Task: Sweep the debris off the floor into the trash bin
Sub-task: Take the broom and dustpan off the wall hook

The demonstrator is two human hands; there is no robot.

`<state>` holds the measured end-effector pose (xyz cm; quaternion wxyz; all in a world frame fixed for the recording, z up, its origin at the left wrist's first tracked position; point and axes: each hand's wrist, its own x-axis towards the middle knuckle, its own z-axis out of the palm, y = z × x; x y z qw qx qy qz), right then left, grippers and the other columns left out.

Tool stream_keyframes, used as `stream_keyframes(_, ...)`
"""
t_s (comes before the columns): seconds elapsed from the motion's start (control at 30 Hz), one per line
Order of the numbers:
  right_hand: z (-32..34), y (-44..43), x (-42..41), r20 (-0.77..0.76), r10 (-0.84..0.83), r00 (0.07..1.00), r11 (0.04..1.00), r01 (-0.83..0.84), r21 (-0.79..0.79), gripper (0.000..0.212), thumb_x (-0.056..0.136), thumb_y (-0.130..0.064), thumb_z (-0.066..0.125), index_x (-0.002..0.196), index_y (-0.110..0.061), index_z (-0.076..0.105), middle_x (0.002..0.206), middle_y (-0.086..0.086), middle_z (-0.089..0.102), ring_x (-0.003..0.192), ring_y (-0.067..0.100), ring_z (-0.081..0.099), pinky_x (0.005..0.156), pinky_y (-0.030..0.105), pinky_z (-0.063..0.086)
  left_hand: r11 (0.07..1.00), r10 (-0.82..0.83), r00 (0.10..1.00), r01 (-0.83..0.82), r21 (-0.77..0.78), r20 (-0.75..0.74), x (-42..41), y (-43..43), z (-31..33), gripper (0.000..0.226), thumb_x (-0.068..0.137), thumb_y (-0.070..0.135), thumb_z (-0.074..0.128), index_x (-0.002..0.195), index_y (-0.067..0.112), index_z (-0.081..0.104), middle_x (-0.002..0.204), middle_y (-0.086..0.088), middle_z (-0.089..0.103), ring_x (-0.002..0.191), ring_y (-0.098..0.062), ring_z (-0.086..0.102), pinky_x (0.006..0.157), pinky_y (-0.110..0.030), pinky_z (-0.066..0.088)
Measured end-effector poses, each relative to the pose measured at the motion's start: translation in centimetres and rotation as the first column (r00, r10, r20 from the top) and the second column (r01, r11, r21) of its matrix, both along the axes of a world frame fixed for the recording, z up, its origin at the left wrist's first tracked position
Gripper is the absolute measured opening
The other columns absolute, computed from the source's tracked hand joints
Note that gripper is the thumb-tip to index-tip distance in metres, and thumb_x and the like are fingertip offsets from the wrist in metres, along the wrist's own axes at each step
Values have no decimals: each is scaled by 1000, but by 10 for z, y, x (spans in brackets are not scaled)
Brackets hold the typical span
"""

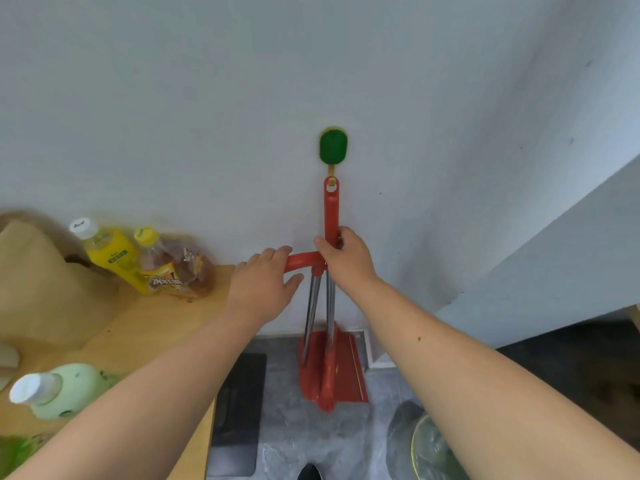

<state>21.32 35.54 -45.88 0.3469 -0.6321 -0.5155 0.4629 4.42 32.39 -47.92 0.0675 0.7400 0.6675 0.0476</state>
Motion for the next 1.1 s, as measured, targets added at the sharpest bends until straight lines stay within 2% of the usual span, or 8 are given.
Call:
stream_keyframes(0.07,-5,3,2,-11,-7,1000,1000,8,11,25,99,-39,58,114,-19,61,98,-1,68,84,15,69,69,23,52,1000,1,999,-1,-2,47,3,6,-3,43,97,53,49,129,26,54,107,2,65,91,-22,66,78,-42,58)
stream_keyframes(0.13,-6,5,3,1,5,1000,1000,-5,21,20,100,-38,58,110,-21,61,97,-2,68,83,13,68,70,24,54,999,21,996,-18,-34,86,6,11,-3,27,98,49,50,106,24,56,88,3,60,74,-20,62,68,-40,58)
stream_keyframes(0.2,-7,7,6,2,17,1000,999,-17,30,18,99,-37,59,106,-21,63,95,-2,68,83,14,68,76,29,57,996,53,993,-44,-83,107,8,15,0,24,98,44,50,89,21,51,77,3,57,65,-20,60,65,-40,57)
stream_keyframes(0.27,-6,8,7,12,33,999,999,-33,34,16,99,-36,59,105,-21,63,92,-5,66,82,12,66,79,29,55,993,71,992,-61,-99,108,9,17,0,25,98,40,50,82,20,48,71,3,55,62,-21,59,64,-40,57)
stream_keyframes(0.47,-2,9,7,34,52,998,998,-54,39,16,101,-33,56,106,-19,62,89,-8,63,78,7,60,71,23,48,991,73,988,-56,-124,135,12,13,8,26,99,37,50,83,18,47,70,3,53,65,-23,57,63,-36,51)
stream_keyframes(0.6,2,10,8,25,62,998,997,-62,35,22,101,-32,56,112,-15,64,90,-7,63,81,12,61,79,29,52,992,78,987,-63,-108,142,13,11,12,26,99,37,51,83,18,48,70,4,50,65,-23,55,60,-33,44)
stream_keyframes(0.9,13,6,8,46,78,996,994,-81,70,25,102,-32,56,113,-12,65,90,-6,62,80,11,60,78,29,51,996,80,985,-72,-59,151,13,2,26,26,99,40,51,86,17,51,75,0,56,68,-24,60,62,-36,51)
stream_keyframes(1.1,19,-6,9,43,96,994,993,-99,72,23,102,-32,55,110,-12,64,85,-7,60,76,10,59,75,28,49,996,82,989,-79,-28,127,14,-9,30,27,99,43,50,87,19,52,74,3,56,64,-19,58,56,-33,48)
